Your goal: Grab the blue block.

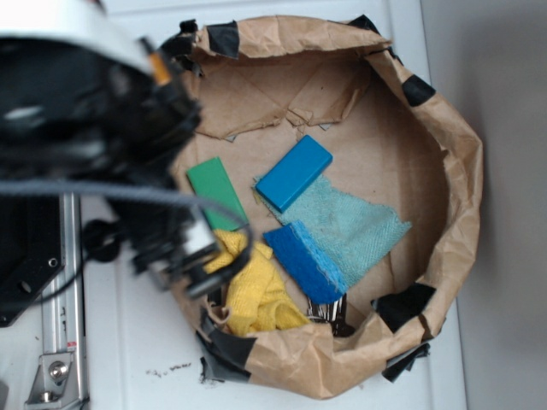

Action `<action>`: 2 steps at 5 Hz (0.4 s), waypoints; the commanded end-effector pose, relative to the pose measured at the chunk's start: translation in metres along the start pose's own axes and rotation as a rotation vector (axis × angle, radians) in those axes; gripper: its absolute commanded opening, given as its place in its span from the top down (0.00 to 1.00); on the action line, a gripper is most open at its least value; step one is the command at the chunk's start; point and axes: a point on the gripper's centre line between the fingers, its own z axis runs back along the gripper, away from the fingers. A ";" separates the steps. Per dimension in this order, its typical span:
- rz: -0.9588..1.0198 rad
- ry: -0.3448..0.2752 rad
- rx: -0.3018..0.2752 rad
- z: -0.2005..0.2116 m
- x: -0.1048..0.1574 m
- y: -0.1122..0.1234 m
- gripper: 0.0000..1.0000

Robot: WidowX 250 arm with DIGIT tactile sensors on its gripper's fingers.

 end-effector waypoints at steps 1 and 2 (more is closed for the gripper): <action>0.179 0.070 -0.002 -0.075 0.044 0.010 0.00; 0.186 0.118 0.015 -0.109 0.044 0.004 0.00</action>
